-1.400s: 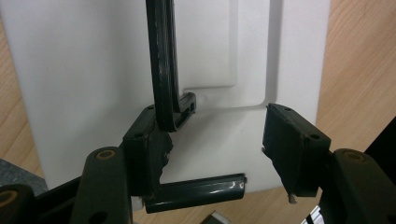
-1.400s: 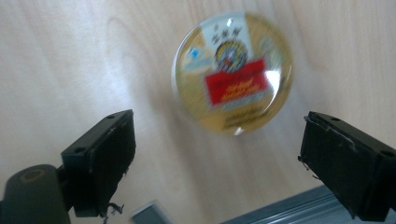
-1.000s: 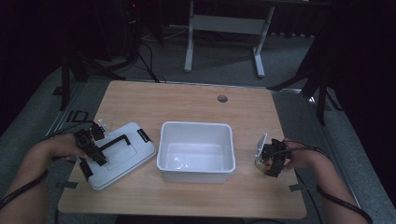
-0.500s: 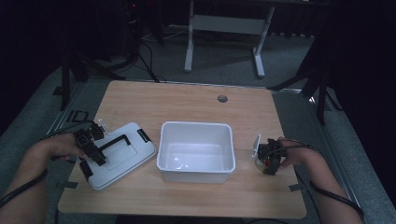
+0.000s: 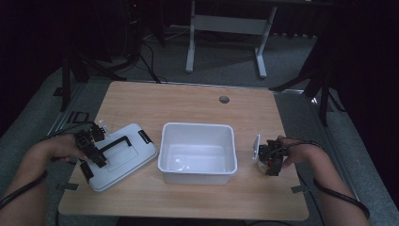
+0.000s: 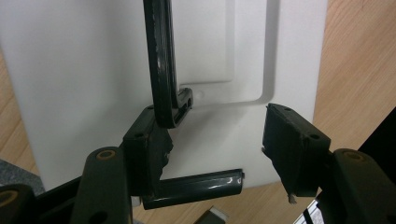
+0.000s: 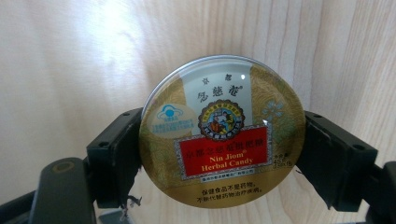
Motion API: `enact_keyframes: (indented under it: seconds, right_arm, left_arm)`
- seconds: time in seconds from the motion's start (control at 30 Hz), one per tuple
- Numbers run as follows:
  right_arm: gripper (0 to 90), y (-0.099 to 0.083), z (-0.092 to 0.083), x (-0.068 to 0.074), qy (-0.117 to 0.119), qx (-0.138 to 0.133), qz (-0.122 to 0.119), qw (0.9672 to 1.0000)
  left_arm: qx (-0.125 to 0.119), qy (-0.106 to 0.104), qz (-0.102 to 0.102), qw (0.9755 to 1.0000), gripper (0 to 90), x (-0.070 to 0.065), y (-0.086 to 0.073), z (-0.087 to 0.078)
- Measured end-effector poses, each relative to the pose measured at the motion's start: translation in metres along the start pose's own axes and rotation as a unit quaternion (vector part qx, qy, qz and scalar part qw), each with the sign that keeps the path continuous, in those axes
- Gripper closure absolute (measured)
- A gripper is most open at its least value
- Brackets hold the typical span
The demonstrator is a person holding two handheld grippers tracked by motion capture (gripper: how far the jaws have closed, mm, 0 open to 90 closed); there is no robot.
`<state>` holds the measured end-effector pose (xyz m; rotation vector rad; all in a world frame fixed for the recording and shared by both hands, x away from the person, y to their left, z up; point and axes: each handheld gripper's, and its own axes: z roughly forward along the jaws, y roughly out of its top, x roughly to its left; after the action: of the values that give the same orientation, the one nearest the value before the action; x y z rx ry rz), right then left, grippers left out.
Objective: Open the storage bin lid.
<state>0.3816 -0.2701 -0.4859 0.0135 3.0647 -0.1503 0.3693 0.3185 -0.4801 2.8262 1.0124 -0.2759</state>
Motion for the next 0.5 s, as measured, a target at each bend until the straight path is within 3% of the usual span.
enact_keyframes:
  seconds: [0.23,0.37,0.5]
  right_arm:
    - [20.5,0.011,-0.032,0.006,0.001,-0.002,-0.007,1.0000]
    - [20.5,0.016,-0.047,0.008,-0.011,0.000,-0.013,0.9999]
    - [20.5,0.028,-0.077,0.011,-0.015,-0.017,-0.015,0.9996]
  left_arm:
    - [0.001,0.002,-0.001,1.0000,40.0,-0.001,-0.001,-0.002]
    - [0.002,0.001,-0.001,1.0000,40.0,-0.001,-0.001,-0.002]
    - [0.005,0.003,0.000,1.0000,40.0,-0.002,0.000,-0.003]
